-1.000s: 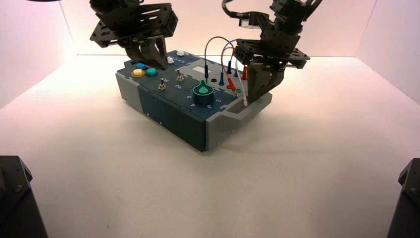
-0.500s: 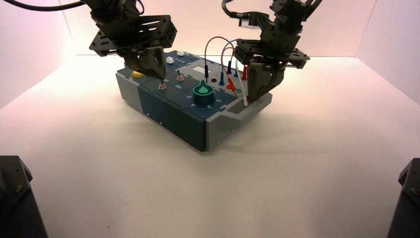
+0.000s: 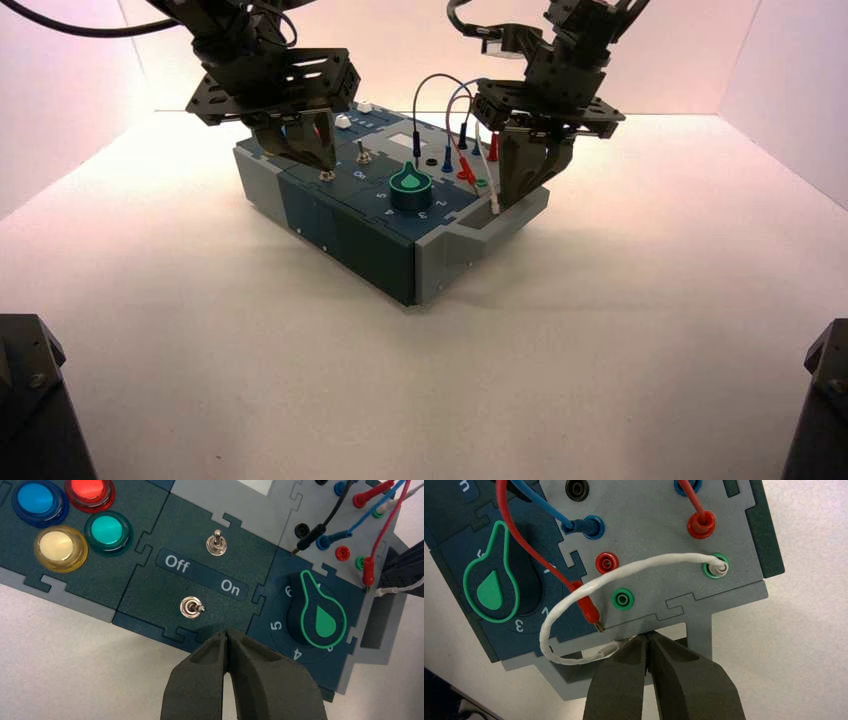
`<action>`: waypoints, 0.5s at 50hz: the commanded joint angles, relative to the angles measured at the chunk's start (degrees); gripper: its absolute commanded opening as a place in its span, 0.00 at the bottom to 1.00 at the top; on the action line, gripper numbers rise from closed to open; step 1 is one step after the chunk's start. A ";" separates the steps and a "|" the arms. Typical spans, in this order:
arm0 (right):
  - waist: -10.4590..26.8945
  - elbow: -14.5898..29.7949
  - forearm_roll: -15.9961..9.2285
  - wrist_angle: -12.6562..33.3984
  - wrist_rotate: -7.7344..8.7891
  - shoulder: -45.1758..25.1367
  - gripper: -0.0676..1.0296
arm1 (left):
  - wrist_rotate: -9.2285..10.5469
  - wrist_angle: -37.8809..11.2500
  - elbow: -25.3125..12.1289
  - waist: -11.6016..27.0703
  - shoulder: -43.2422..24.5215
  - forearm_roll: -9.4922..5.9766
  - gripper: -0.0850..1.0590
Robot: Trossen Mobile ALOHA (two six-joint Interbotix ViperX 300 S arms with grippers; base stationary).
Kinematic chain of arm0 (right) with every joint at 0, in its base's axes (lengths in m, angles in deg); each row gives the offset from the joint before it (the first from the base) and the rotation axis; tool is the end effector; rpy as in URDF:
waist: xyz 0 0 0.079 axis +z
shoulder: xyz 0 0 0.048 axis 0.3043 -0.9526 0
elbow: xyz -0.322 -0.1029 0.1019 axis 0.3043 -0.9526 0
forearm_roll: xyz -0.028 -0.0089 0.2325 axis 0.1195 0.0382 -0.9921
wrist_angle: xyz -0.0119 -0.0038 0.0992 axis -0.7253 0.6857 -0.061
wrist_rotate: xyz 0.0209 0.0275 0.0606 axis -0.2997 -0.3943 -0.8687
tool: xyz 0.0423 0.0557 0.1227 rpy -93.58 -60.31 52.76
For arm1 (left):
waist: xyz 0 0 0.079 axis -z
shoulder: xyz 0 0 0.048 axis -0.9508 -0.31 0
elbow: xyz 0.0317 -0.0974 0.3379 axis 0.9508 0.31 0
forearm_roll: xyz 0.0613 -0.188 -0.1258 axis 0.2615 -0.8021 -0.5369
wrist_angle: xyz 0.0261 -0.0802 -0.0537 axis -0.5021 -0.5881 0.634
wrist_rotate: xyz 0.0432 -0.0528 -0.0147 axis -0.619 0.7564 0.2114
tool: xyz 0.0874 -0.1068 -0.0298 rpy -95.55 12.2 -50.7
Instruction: Flip the bottom switch off with the left gripper.
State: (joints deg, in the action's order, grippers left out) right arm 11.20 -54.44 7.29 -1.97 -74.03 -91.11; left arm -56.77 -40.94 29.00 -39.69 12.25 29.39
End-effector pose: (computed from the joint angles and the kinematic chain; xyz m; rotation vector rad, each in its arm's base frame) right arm 0.2990 0.2150 0.0097 -0.1285 1.4370 0.5165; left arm 0.2857 -0.1988 0.0411 -0.0003 1.1254 -0.4079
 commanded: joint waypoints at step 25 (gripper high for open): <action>0.35 1.14 0.26 -0.70 0.00 -1.32 0.04 | -0.18 1.67 -2.99 0.09 -2.55 0.18 0.05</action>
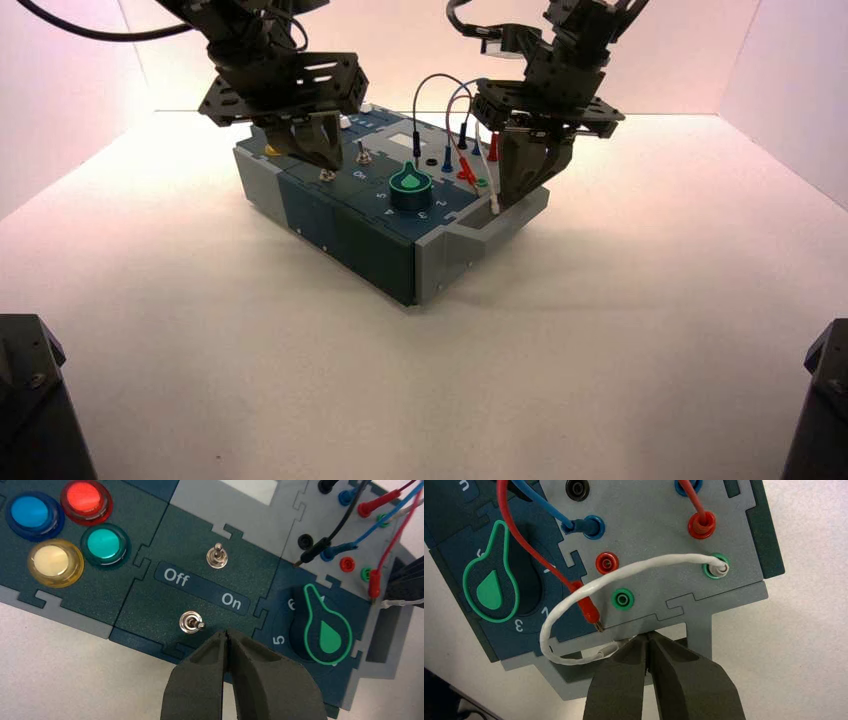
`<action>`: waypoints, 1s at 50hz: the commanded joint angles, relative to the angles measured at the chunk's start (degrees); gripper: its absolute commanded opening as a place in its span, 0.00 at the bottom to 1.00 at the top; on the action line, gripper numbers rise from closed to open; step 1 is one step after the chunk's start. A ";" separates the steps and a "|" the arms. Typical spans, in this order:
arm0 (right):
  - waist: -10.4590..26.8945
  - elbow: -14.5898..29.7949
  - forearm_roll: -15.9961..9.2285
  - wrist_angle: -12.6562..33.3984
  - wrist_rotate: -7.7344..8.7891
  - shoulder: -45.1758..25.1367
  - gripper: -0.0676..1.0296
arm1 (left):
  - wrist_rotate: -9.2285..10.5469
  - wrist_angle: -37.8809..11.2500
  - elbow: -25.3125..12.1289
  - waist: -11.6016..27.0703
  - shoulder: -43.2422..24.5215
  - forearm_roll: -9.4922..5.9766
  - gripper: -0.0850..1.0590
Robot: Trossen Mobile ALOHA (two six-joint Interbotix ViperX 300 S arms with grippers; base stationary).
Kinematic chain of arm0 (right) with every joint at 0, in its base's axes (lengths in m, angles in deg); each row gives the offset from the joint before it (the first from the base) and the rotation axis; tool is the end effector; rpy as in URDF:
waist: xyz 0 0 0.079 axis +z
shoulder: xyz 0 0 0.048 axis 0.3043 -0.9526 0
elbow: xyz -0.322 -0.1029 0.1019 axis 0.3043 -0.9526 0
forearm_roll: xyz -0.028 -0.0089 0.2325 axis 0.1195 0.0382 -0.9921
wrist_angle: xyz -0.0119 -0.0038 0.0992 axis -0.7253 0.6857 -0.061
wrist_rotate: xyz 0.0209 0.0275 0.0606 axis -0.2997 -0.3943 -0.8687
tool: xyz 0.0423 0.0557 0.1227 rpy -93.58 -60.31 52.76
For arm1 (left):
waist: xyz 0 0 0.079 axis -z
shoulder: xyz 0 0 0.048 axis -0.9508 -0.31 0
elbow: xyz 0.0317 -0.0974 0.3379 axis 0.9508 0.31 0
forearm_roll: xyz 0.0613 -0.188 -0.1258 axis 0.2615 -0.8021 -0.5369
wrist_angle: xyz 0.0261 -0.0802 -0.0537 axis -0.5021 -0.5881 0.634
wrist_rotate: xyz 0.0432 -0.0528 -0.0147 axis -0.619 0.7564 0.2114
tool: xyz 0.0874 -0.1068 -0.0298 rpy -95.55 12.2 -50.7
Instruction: Flip the bottom switch off with the left gripper.
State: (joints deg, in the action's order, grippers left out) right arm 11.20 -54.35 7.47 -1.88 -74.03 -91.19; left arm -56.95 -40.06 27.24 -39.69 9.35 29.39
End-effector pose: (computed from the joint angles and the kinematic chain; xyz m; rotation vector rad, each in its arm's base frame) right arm 0.2992 0.2148 0.0095 -0.1321 1.4379 0.5173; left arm 0.2962 -0.2042 0.0343 0.0055 1.1284 -0.4034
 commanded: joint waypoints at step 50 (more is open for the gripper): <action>0.26 1.49 0.79 -0.35 0.00 -1.93 0.04 | -0.26 2.02 3.60 -10.55 7.03 0.53 0.05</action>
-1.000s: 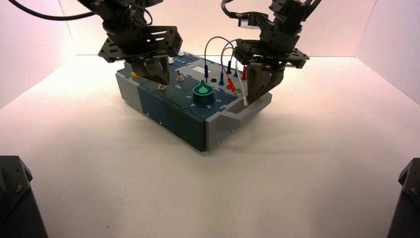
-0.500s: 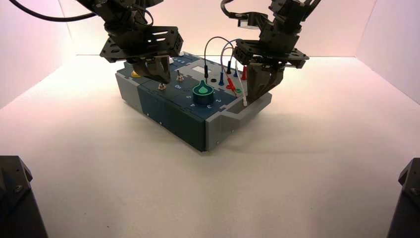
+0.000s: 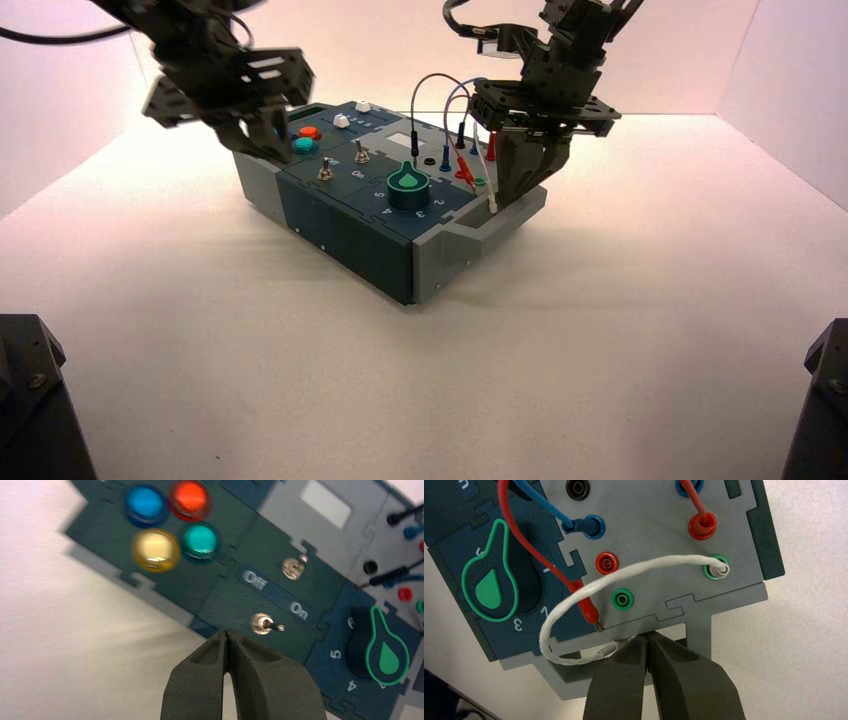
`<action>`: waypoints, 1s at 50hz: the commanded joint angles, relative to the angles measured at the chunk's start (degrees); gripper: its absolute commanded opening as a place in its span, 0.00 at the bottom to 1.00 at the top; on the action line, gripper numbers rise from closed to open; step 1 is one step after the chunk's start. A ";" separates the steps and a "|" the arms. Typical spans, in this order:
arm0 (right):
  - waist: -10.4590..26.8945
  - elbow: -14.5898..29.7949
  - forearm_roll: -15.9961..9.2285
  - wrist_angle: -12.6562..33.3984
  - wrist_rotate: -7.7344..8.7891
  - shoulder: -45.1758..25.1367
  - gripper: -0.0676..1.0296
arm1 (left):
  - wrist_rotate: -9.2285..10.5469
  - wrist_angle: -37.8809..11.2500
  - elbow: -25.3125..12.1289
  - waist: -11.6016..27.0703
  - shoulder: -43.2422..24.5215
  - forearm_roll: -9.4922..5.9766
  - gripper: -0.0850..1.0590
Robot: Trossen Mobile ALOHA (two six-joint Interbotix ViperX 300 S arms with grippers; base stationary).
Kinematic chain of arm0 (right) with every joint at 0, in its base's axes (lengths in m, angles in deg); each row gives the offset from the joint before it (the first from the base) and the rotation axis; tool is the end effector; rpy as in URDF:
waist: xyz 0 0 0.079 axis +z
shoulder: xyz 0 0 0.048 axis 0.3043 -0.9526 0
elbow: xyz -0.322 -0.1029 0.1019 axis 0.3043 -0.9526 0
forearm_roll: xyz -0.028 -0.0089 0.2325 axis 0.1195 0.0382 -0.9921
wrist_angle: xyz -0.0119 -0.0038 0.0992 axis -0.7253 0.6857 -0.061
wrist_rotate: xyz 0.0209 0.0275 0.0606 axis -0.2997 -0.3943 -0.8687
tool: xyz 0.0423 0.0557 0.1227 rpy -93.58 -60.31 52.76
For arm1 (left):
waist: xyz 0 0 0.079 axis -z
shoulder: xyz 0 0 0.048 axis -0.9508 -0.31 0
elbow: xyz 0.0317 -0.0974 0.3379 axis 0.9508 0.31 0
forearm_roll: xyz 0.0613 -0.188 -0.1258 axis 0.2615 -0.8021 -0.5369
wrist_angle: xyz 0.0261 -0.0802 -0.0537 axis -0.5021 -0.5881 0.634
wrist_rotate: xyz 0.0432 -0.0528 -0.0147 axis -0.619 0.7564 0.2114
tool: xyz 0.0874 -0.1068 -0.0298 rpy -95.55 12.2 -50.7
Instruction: Flip the bottom switch off with the left gripper.
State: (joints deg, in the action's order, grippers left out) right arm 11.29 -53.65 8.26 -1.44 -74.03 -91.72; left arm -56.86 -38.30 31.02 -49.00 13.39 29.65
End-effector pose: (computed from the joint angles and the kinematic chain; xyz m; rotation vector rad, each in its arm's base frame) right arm 0.3015 0.2156 0.0087 -0.1486 1.4403 0.5227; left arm 0.3101 -0.1447 0.0410 -0.0868 1.0847 -0.2574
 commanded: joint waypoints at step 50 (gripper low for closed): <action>-0.70 1.32 0.26 -1.32 -0.18 -1.58 0.04 | -0.88 -5.80 -4.31 3.25 0.44 -0.44 0.05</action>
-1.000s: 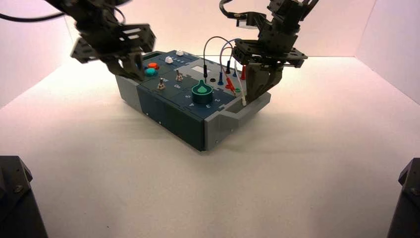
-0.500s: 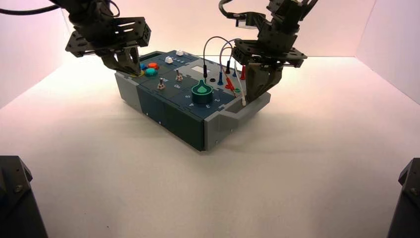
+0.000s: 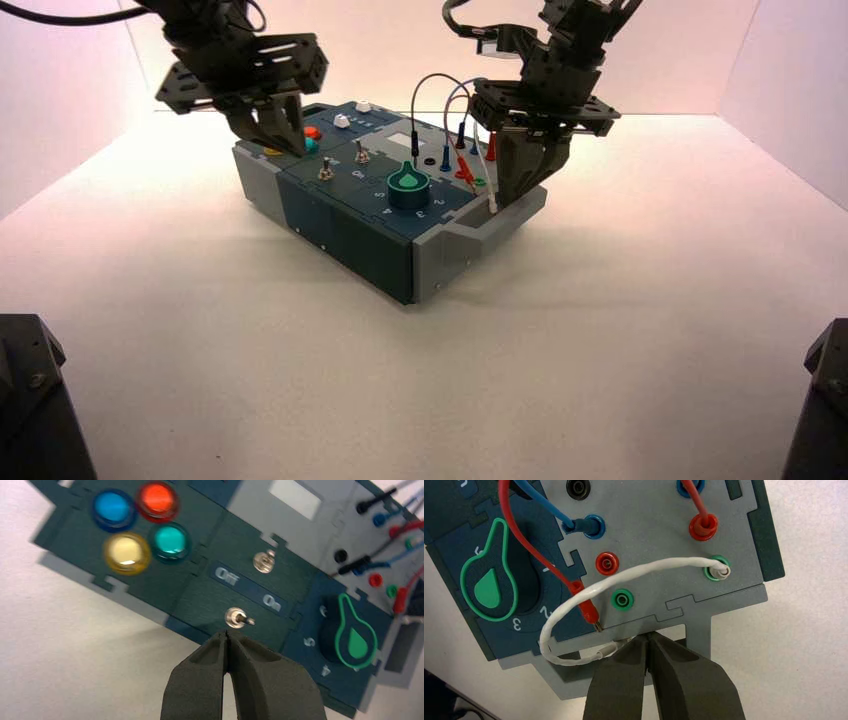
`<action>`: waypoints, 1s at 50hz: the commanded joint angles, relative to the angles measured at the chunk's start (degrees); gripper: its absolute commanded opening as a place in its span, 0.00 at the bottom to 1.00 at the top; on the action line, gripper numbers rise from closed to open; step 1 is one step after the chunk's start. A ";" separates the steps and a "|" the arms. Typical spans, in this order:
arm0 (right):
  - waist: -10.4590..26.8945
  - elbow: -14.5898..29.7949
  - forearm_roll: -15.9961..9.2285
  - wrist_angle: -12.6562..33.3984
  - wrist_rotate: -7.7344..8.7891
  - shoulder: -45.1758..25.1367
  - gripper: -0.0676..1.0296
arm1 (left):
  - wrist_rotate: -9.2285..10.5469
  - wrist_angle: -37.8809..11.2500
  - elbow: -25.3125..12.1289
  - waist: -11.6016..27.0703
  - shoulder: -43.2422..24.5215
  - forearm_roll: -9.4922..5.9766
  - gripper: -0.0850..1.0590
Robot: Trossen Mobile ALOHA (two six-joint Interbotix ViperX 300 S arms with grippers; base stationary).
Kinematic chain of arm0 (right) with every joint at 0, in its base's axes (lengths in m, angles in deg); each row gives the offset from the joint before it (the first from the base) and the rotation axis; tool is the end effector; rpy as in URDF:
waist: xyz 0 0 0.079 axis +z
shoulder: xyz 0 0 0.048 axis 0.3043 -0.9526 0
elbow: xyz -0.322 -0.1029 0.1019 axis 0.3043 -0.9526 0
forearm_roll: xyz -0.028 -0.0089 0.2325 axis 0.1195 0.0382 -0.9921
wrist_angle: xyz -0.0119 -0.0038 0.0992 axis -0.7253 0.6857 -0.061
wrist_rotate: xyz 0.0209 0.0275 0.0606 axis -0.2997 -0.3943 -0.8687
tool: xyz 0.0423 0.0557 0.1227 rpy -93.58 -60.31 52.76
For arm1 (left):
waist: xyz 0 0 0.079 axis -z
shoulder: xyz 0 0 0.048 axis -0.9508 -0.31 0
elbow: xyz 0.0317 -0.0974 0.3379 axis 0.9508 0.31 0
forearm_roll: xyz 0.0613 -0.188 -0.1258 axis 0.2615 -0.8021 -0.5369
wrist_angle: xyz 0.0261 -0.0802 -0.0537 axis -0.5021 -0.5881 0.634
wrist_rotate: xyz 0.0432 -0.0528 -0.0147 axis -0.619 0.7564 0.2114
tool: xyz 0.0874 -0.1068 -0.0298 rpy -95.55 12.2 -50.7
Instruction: Flip the bottom switch off with the left gripper.
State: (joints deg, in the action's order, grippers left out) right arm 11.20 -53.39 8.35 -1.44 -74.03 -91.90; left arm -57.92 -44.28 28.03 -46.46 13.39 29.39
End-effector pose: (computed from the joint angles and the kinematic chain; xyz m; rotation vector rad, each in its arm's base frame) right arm 0.3034 0.2157 0.0086 -0.1489 1.4387 0.5220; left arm 0.3041 -0.1667 0.0483 -0.0498 1.1385 -0.3282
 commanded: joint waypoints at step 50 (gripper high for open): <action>-0.62 1.49 0.09 -0.62 -0.18 -2.11 0.04 | 0.35 1.93 -3.87 5.27 -4.04 -0.35 0.05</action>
State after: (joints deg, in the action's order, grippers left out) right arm 10.94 -52.95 8.52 -1.27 -74.03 -92.25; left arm -57.56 -43.14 25.22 -41.45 8.82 29.13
